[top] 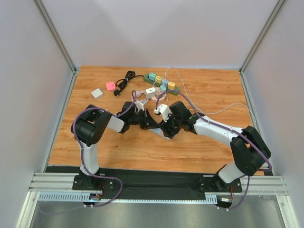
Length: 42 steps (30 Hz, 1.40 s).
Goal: Pull the plug off the socket
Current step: Remove the plug from the socket.
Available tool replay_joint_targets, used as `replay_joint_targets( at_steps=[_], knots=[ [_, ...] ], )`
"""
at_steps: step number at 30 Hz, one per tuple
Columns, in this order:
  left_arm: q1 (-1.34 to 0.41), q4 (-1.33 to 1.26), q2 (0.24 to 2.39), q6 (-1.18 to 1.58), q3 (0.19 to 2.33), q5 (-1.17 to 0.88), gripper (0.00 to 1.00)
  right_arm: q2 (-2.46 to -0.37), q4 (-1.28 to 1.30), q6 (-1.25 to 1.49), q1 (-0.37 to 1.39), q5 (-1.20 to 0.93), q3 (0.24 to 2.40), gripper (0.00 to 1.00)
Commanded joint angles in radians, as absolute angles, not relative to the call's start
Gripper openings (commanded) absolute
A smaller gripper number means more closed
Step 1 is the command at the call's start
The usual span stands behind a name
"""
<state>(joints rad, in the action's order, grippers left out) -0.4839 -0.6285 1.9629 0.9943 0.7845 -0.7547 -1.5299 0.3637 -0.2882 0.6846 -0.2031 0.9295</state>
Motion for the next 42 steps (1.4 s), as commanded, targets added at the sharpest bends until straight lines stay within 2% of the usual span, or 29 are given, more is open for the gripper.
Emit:
replay_joint_targets(
  at_steps=[1, 4, 7, 10, 16, 20, 24, 28, 34, 39, 42],
  knots=[
    [-0.48, -0.511, 2.042, 0.908, 0.742, -0.641, 0.06, -1.425, 0.261, -0.255, 0.653, -0.129, 0.966, 0.0],
    [-0.48, -0.509, 2.046, 0.908, 0.736, -0.637, 0.06, -1.425, 0.279, -0.264, 0.621, -0.124, 0.974, 0.0],
    [-0.482, -0.494, 2.048, 0.897, 0.742, -0.635, 0.05, -1.427, 0.328, -0.262, 0.6, -0.349, 0.988, 0.0],
    [-0.482, -0.466, 2.048, 0.884, 0.75, -0.63, 0.05, -1.451, 0.368, -0.264, 0.606, -0.41, 1.015, 0.0],
    [-0.488, -0.416, 2.045, 0.853, 0.768, -0.617, 0.05, -1.47, 0.266, -0.303, 0.731, 0.12, 0.994, 0.0],
    [-0.491, -0.403, 2.06, 0.847, 0.781, -0.615, 0.05, -1.492, 0.189, -0.371, 0.822, 0.298, 0.963, 0.0],
    [-0.494, -0.403, 2.078, 0.847, 0.785, -0.621, 0.05, -1.471, 0.239, -0.368, 0.799, 0.206, 0.974, 0.0],
    [-0.494, -0.407, 2.086, 0.842, 0.784, -0.624, 0.05, -1.431, 0.34, -0.368, 0.684, -0.128, 0.991, 0.0],
    [-0.494, -0.399, 2.088, 0.83, 0.788, -0.629, 0.05, -1.44, 0.422, -0.354, 0.565, -0.391, 1.015, 0.0],
    [-0.494, -0.391, 2.086, 0.824, 0.793, -0.629, 0.05, -1.465, 0.405, -0.302, 0.552, -0.365, 1.031, 0.0],
    [-0.494, -0.394, 2.089, 0.822, 0.793, -0.629, 0.05, -1.445, 0.317, -0.24, 0.595, -0.17, 1.003, 0.0]
  ],
)
